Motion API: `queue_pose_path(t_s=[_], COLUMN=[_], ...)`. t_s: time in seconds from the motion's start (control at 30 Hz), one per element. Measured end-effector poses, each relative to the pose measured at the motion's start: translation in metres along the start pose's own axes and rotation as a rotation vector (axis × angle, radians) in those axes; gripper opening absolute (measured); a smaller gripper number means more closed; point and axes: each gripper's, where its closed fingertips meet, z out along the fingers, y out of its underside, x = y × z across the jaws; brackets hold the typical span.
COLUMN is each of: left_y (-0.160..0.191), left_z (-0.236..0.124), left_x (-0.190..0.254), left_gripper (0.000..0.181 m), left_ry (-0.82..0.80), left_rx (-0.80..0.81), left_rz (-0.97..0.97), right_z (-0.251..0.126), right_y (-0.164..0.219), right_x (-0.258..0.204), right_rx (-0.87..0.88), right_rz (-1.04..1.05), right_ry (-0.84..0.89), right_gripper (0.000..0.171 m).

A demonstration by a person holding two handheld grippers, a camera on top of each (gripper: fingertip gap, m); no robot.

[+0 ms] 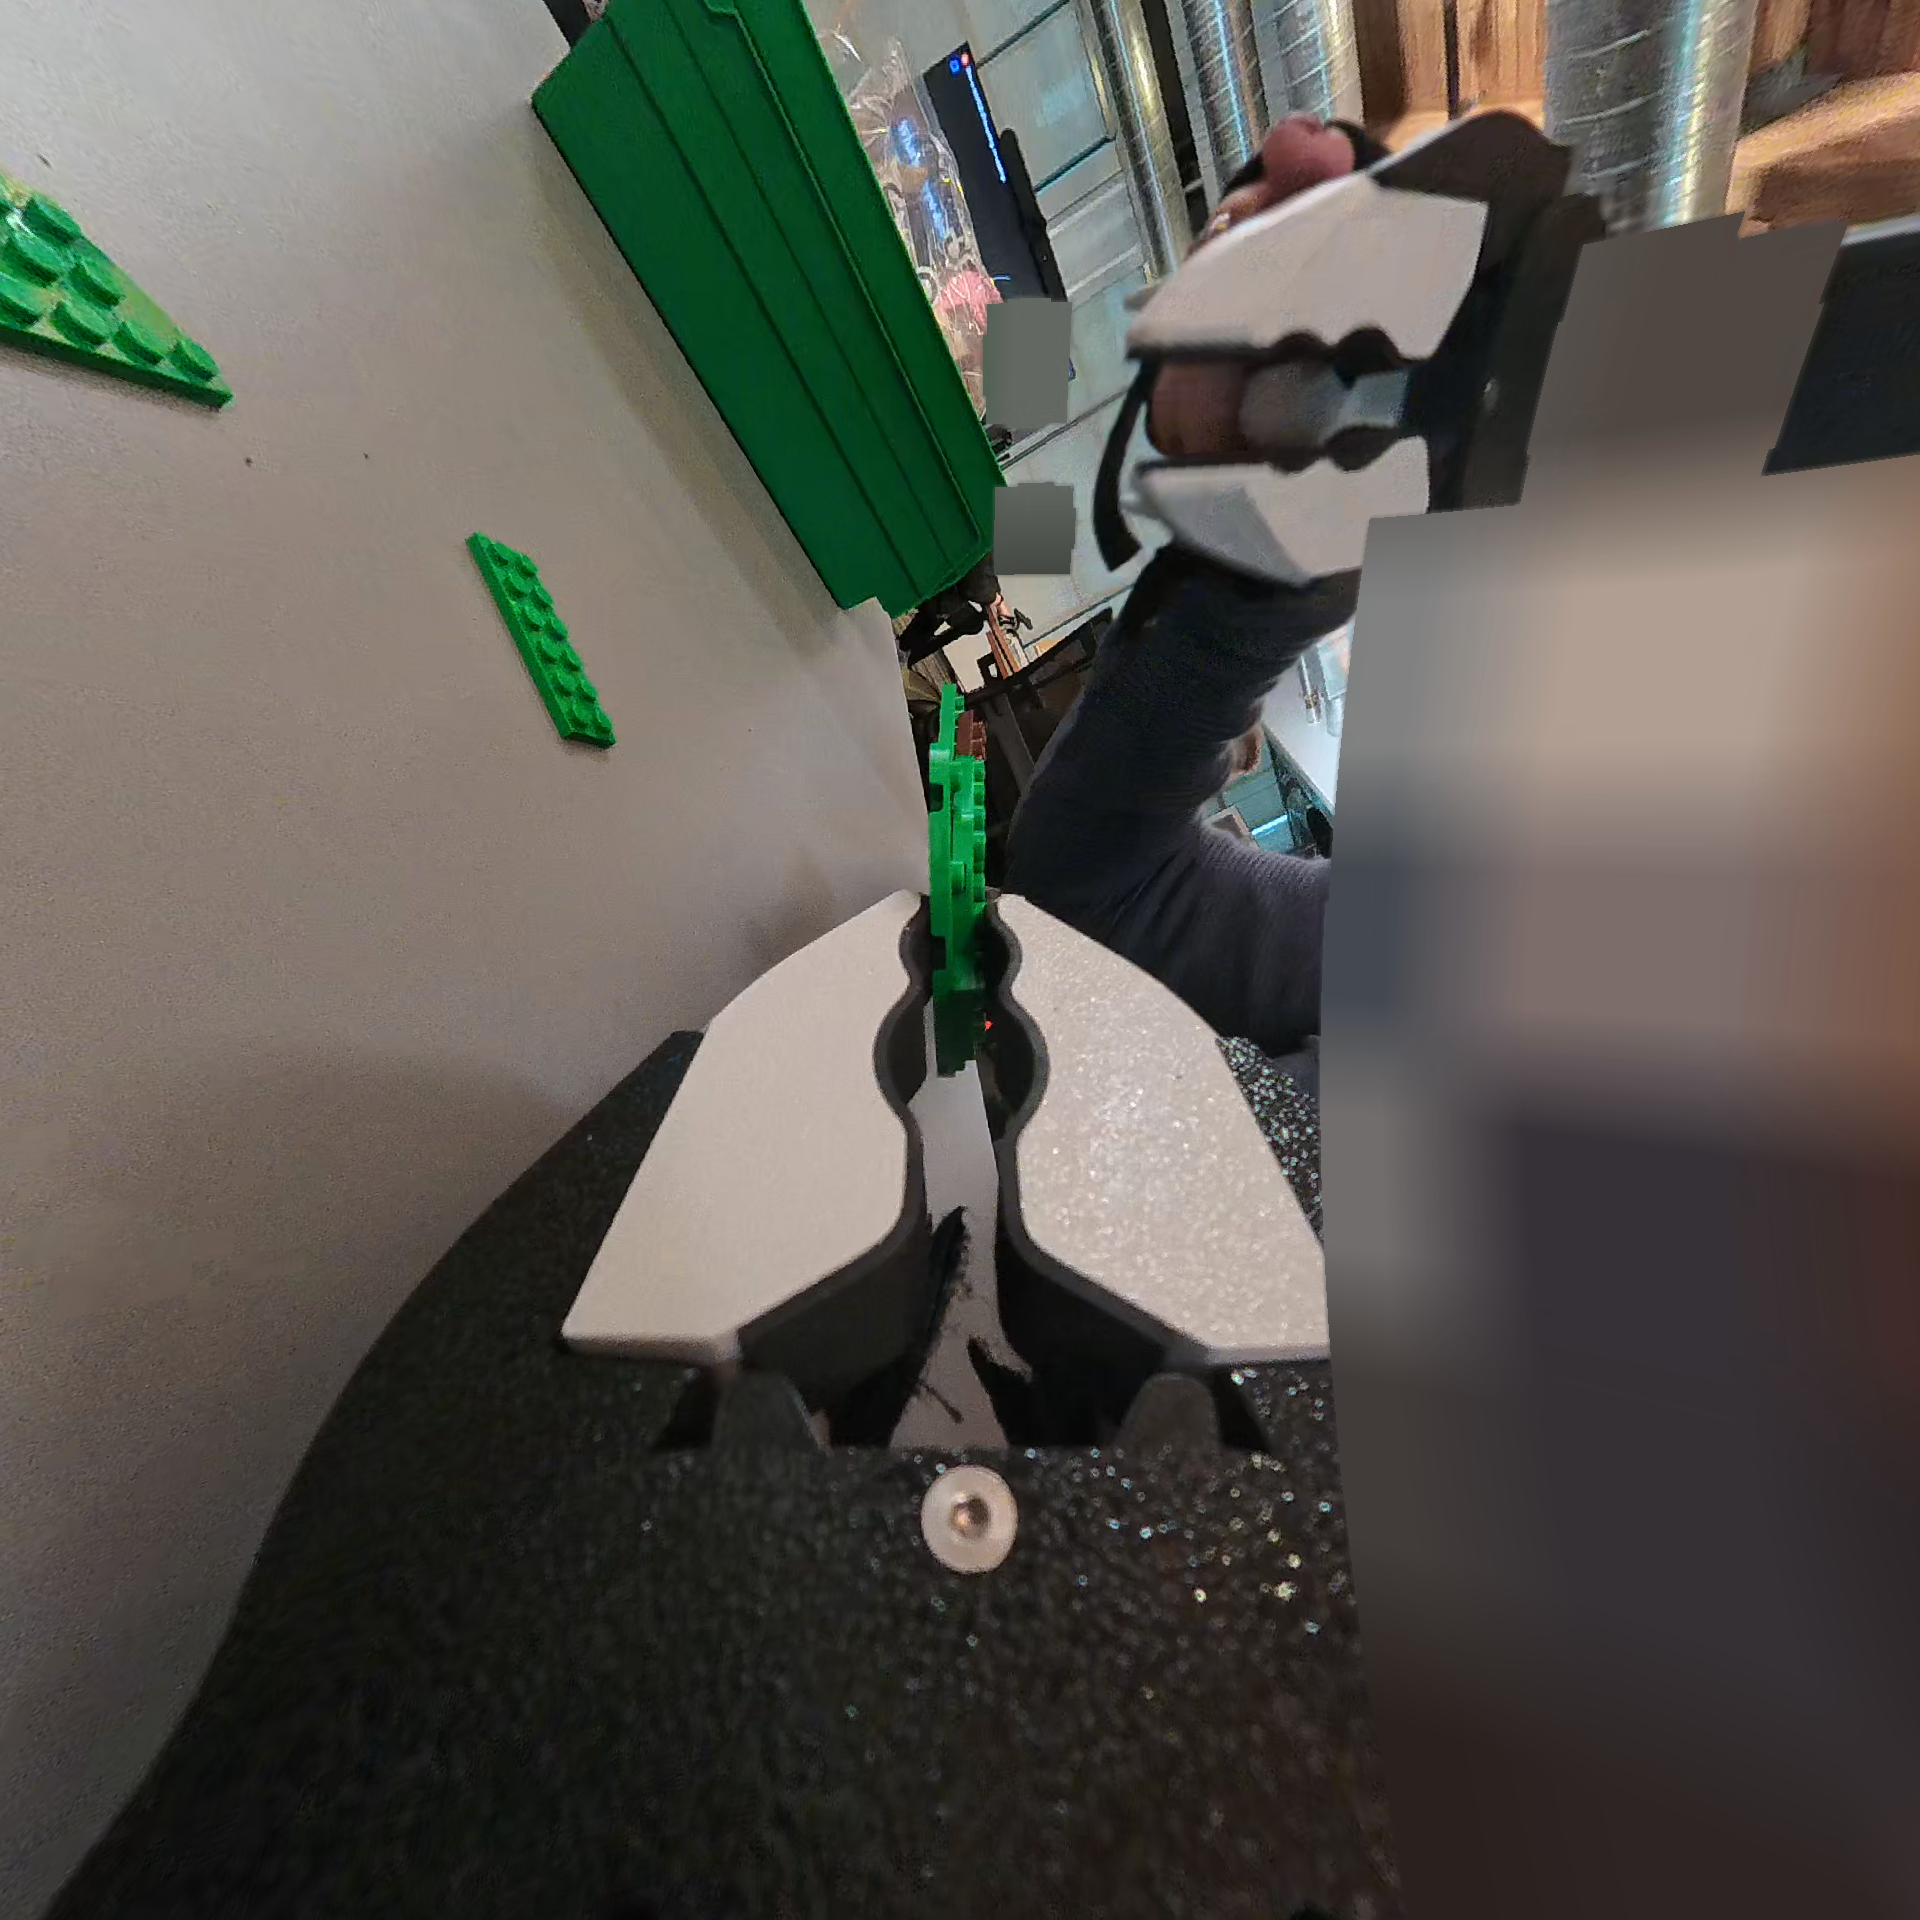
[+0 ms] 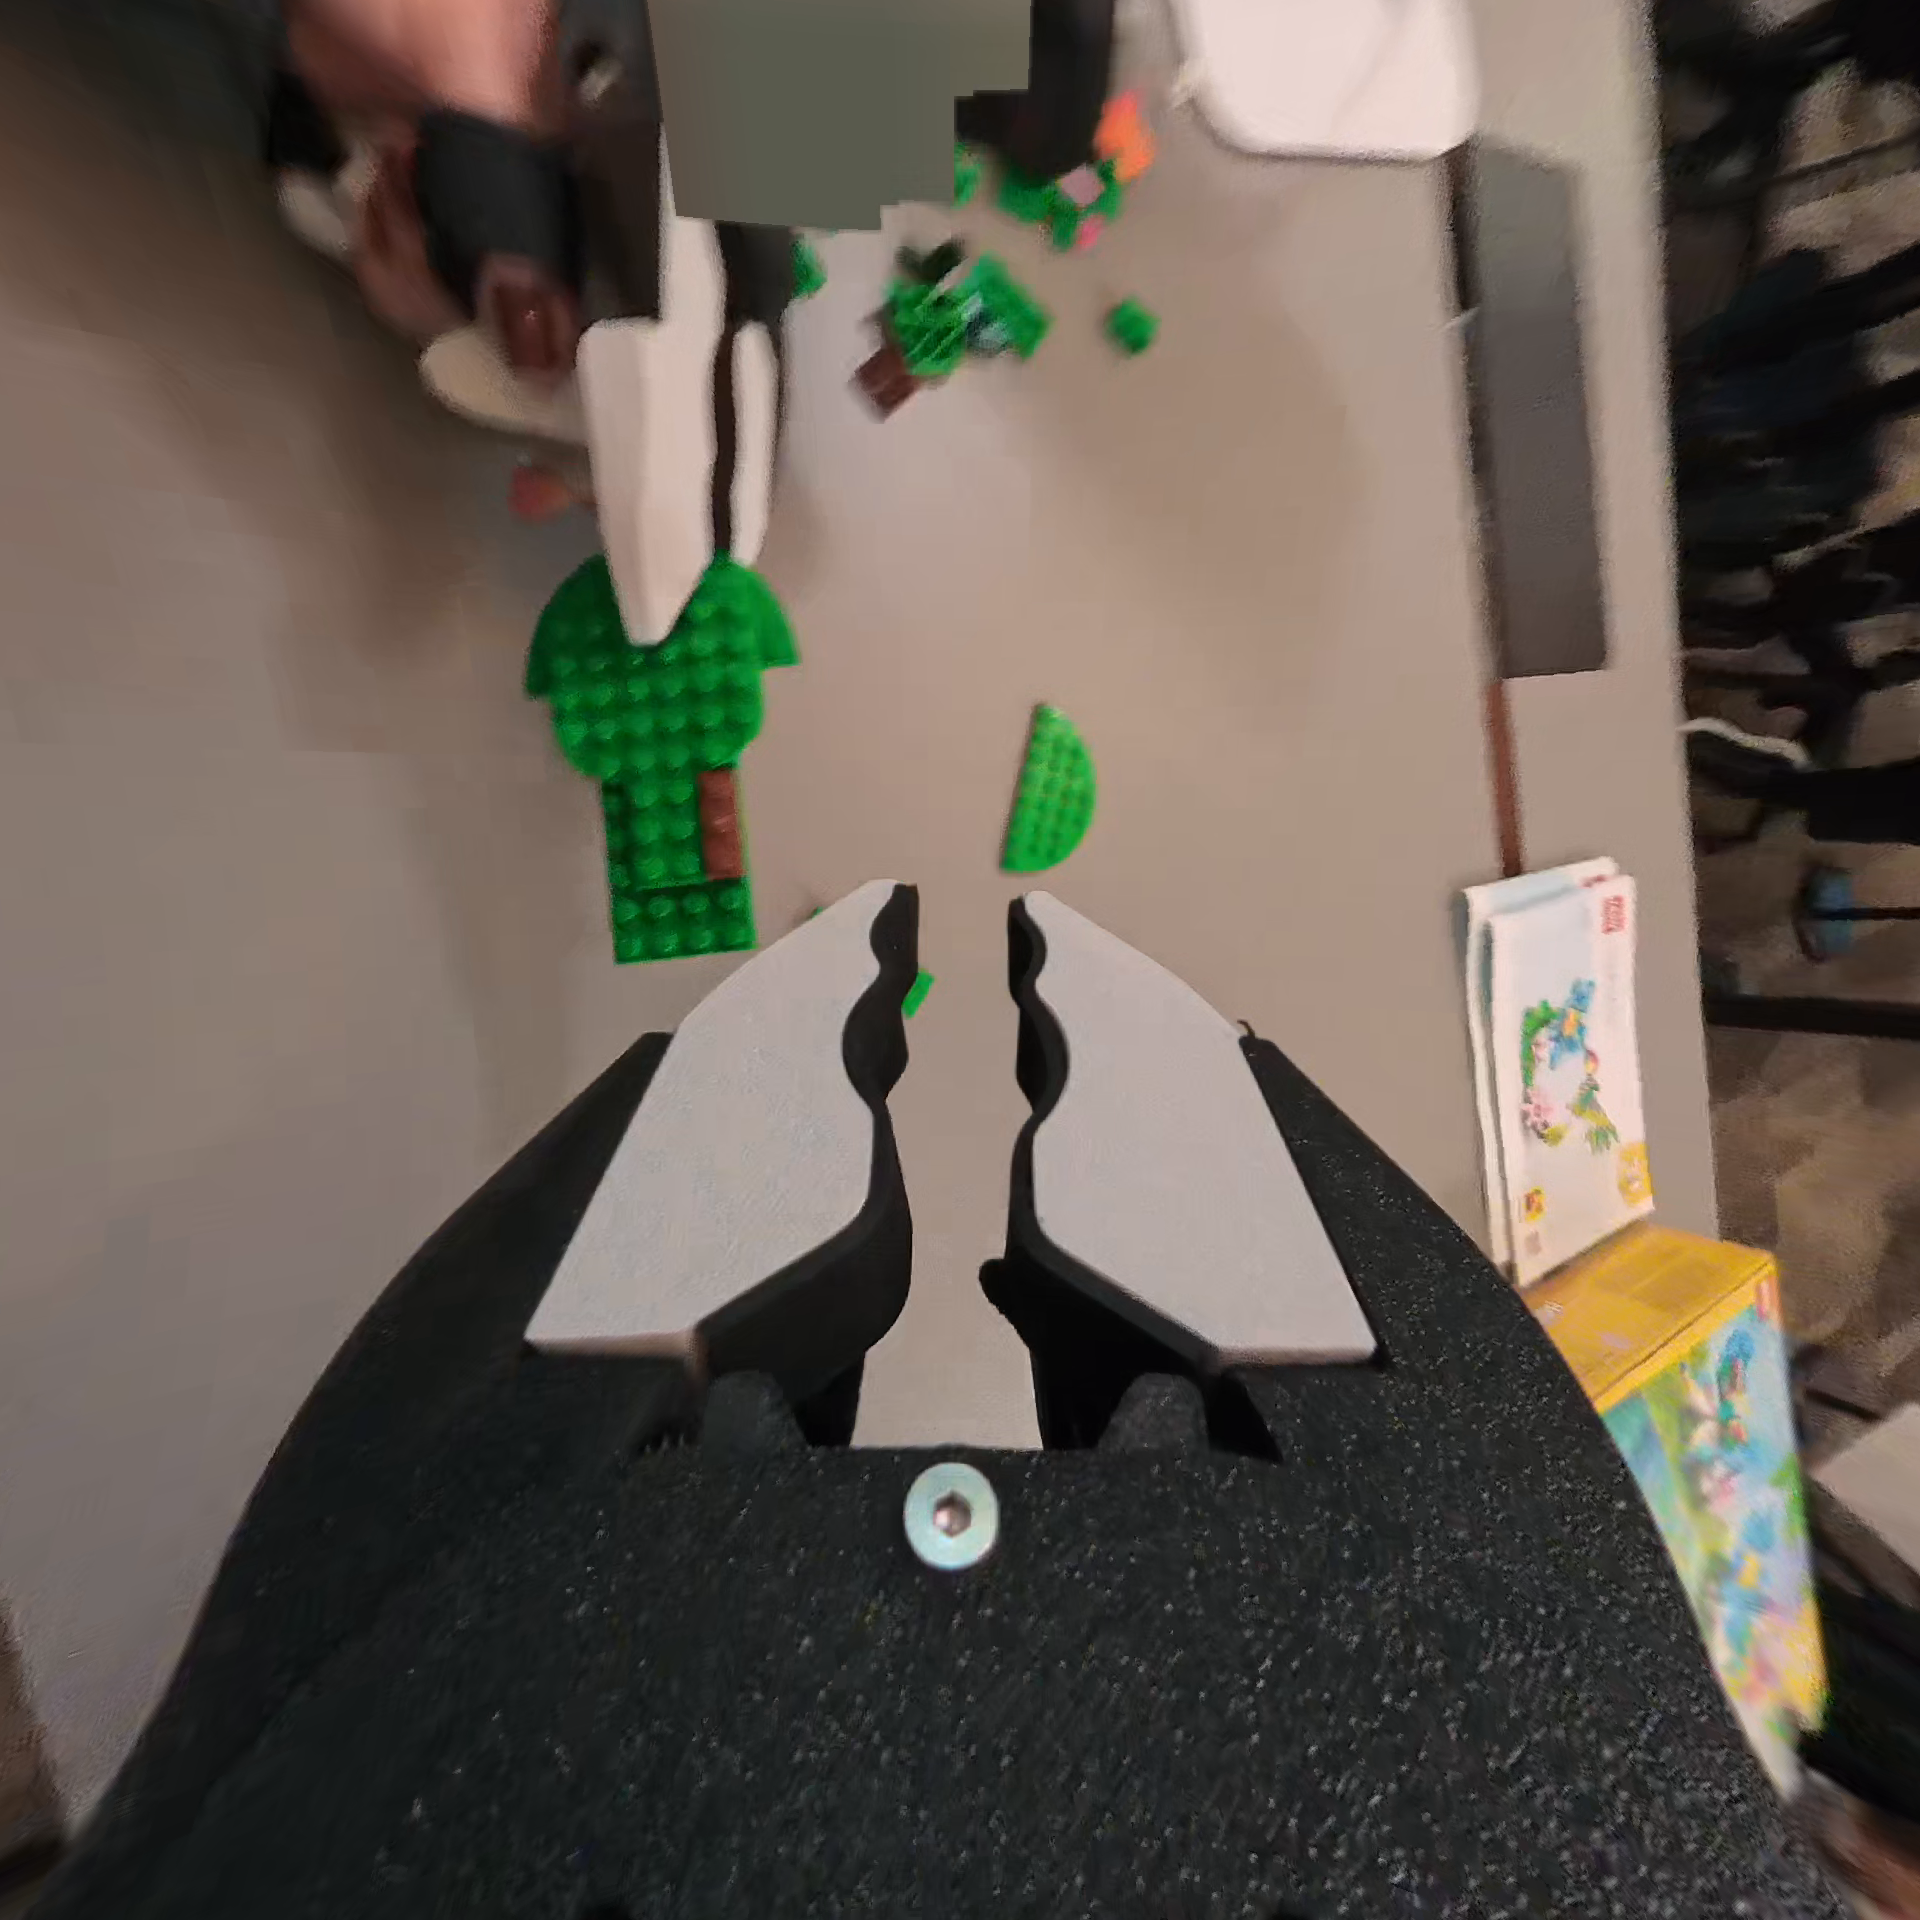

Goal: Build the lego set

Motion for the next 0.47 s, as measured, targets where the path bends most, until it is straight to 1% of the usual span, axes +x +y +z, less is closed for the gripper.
queue_pose_path(t_s=[0.1, 0.23, 0.4, 0.47], left_y=[0.000, -0.001, -0.003, -0.004], left_z=[0.000, 0.000, -0.001, -0.002], left_x=[0.000, 0.000, -0.001, -0.001], left_gripper=[0.007, 0.007, 0.007, 0.007], left_ry=[-0.002, 0.001, -0.002, -0.011], left_rx=[0.000, 0.005, 0.020, 0.028], left_rz=[0.001, -0.001, -0.005, 0.002], right_z=[-0.004, 0.006, 0.023, 0.024], right_y=[0.000, 0.006, 0.038, 0.053], right_x=[0.019, 0.043, 0.069, 0.073], right_rx=[0.172, 0.406, 0.706, 0.780], right_rz=[0.102, 0.240, 0.532, 0.627], right_ry=[0.113, 0.273, 0.425, 0.472], right_gripper=[0.016, 0.016, 0.013, 0.013])
